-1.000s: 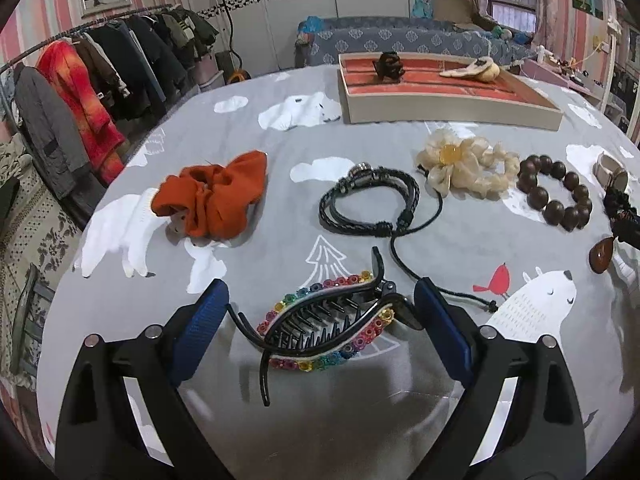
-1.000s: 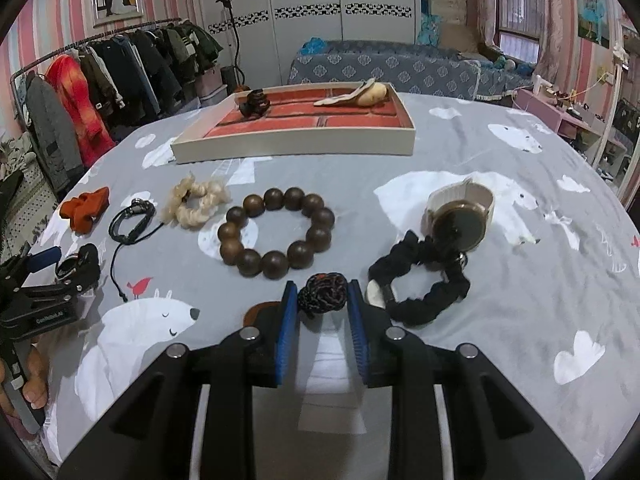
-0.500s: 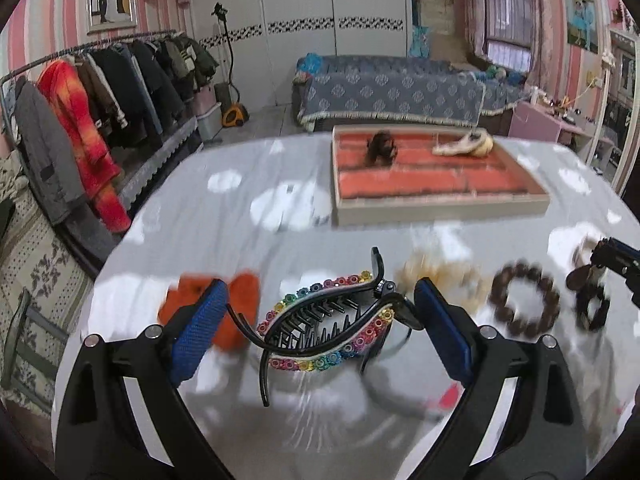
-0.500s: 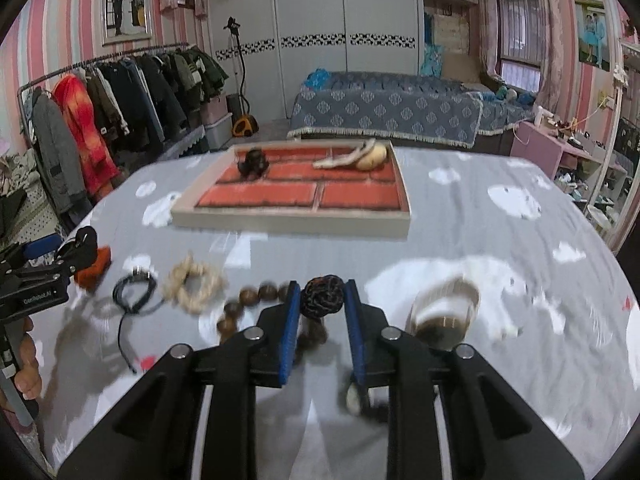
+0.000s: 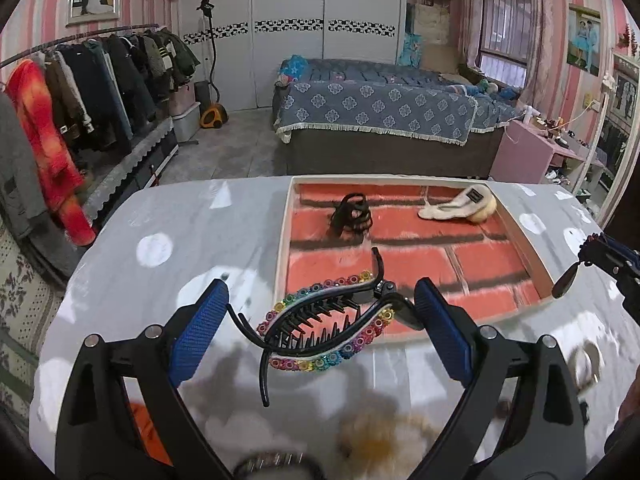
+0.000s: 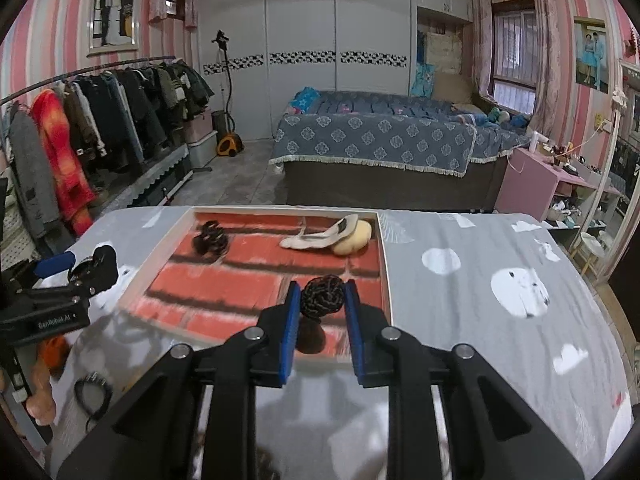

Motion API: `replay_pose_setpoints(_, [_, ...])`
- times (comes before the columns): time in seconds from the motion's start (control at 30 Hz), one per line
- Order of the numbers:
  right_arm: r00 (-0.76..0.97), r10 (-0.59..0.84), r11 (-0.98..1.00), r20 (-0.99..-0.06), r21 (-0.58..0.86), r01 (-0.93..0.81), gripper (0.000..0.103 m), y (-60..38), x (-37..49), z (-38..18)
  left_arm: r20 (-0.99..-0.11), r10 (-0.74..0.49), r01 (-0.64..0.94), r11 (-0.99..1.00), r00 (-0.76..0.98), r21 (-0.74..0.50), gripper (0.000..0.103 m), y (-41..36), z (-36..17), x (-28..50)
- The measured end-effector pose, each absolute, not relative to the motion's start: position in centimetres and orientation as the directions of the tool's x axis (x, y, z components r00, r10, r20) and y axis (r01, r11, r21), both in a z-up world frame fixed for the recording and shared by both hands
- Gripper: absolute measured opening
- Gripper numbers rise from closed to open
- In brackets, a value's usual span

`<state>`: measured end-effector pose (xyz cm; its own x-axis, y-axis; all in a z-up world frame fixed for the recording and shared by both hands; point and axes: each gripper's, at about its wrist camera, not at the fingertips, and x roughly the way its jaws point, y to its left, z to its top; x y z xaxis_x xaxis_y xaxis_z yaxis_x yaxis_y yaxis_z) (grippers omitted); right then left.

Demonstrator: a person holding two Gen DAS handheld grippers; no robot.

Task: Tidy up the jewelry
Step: 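Carry the rainbow clip with the left tool while the right tool carries the brown bead to the tray, then open the left tool in the tray while the right tool releases the brown bead there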

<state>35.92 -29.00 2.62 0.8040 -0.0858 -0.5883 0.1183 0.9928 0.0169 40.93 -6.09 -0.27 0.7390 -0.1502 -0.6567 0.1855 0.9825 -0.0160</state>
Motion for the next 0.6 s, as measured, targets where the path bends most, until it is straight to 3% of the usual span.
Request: replay_pose_setpoints(0.6, [0.709,-0.147,0.982,-0.69,-0.018,0.187,0.023,-32.2,48.3,-3.7,-0.754,-0.111,0.151,0.988,0.647,-0.016,0.091,-9.1,-6.0,51.8])
